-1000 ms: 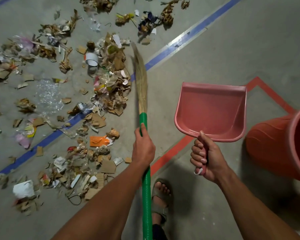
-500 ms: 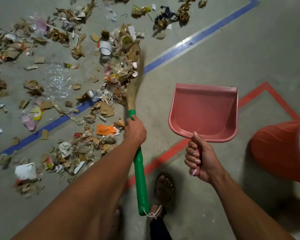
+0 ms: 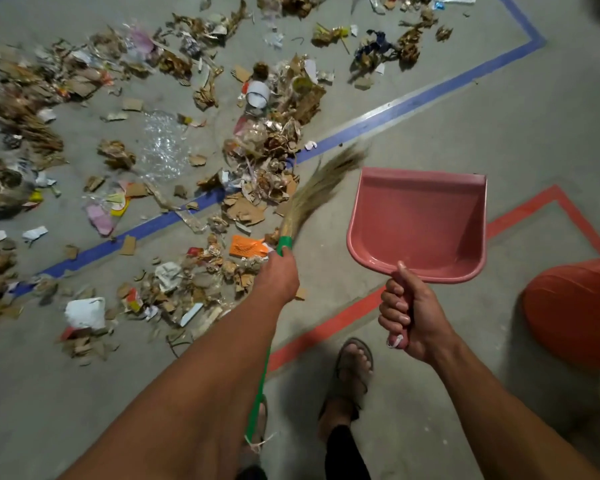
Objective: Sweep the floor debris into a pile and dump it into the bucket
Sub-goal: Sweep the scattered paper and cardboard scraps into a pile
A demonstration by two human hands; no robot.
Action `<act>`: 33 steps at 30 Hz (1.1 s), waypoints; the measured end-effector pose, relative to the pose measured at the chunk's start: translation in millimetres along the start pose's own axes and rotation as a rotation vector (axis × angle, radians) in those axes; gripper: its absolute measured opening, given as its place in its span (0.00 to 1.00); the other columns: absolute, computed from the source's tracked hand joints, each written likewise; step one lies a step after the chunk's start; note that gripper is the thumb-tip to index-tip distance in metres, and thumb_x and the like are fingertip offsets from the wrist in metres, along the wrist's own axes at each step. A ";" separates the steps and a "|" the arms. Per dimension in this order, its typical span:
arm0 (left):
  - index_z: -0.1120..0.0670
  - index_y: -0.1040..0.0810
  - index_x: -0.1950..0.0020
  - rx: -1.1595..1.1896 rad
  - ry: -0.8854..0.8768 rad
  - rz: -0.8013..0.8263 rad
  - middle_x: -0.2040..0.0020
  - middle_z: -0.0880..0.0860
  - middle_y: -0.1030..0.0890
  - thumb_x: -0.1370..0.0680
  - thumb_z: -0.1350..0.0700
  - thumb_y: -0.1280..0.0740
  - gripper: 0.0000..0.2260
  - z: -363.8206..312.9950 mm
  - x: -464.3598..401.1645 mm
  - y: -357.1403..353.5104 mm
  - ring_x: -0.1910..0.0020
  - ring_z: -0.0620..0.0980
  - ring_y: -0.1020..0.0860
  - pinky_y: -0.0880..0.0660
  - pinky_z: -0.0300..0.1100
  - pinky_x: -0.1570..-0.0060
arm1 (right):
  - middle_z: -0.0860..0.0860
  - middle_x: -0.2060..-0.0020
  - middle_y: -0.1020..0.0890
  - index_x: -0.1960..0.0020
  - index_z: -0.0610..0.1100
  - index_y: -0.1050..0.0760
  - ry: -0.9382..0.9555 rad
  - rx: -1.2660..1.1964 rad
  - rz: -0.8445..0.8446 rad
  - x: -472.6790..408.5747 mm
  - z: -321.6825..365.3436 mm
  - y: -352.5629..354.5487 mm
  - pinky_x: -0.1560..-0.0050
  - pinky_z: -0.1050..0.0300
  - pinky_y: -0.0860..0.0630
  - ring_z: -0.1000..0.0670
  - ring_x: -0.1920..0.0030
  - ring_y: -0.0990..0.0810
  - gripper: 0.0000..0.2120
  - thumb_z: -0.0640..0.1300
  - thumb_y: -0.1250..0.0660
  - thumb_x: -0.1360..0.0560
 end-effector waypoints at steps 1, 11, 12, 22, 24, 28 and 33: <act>0.59 0.46 0.17 0.033 0.034 -0.019 0.30 0.64 0.32 0.17 0.61 0.41 0.28 13.7 4.7 4.5 0.35 0.66 0.25 0.25 0.59 0.38 | 0.53 0.76 0.42 0.65 0.48 0.36 -0.003 0.004 -0.003 3.0 -8.9 -5.0 0.77 0.61 0.52 0.56 0.82 0.43 0.22 0.58 0.36 0.19; 0.51 0.50 0.17 -0.023 -0.185 -0.106 0.26 0.60 0.37 0.17 0.60 0.41 0.31 81.6 78.1 12.7 0.47 0.61 0.21 0.20 0.58 0.50 | 0.53 0.76 0.43 0.65 0.49 0.36 -0.011 -0.025 -0.019 47.9 -85.1 -58.6 0.83 0.64 0.43 0.55 0.82 0.44 0.22 0.59 0.35 0.19; 0.51 0.49 0.17 -0.045 -0.212 -0.080 0.26 0.60 0.36 0.16 0.59 0.41 0.30 81.7 79.9 9.9 0.45 0.62 0.21 0.21 0.58 0.48 | 0.53 0.76 0.43 0.65 0.49 0.36 -0.009 -0.026 -0.019 51.6 -88.9 -60.4 0.83 0.64 0.43 0.55 0.82 0.44 0.22 0.59 0.35 0.19; 0.58 0.44 0.20 -0.054 -0.036 -0.090 0.33 0.63 0.30 0.17 0.62 0.40 0.27 106.6 89.3 16.2 0.44 0.61 0.21 0.22 0.54 0.48 | 0.53 0.75 0.43 0.64 0.48 0.35 -0.017 -0.056 -0.062 76.4 -129.2 -45.8 0.83 0.63 0.44 0.56 0.81 0.45 0.22 0.59 0.34 0.19; 0.57 0.48 0.18 -0.041 -0.069 -0.115 0.30 0.62 0.33 0.18 0.62 0.39 0.30 104.1 98.6 12.6 0.46 0.60 0.21 0.20 0.54 0.50 | 0.53 0.75 0.42 0.65 0.48 0.35 -0.017 -0.077 -0.073 80.9 -134.4 -41.3 0.84 0.63 0.43 0.56 0.82 0.45 0.22 0.58 0.35 0.19; 0.54 0.47 0.18 -0.036 -0.192 -0.143 0.27 0.60 0.36 0.17 0.61 0.40 0.29 84.1 108.8 1.2 0.45 0.63 0.21 0.22 0.57 0.51 | 0.53 0.76 0.41 0.65 0.48 0.35 -0.007 -0.113 -0.071 84.5 -142.6 -33.3 0.83 0.64 0.44 0.56 0.82 0.44 0.22 0.58 0.35 0.19; 0.53 0.42 0.22 -0.053 -0.318 -0.126 0.35 0.59 0.31 0.17 0.59 0.40 0.23 37.8 82.8 -10.1 0.47 0.61 0.21 0.22 0.56 0.52 | 0.52 0.77 0.41 0.65 0.47 0.35 0.031 -0.117 -0.055 71.8 -140.1 -19.8 0.83 0.64 0.44 0.56 0.82 0.44 0.22 0.58 0.36 0.18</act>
Point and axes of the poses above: each hand's wrist, its own x-axis away from the middle knuckle, its own y-axis out of the back of the hand, z = x × y, the point moved 5 cm from there along -x, towards the middle knuckle
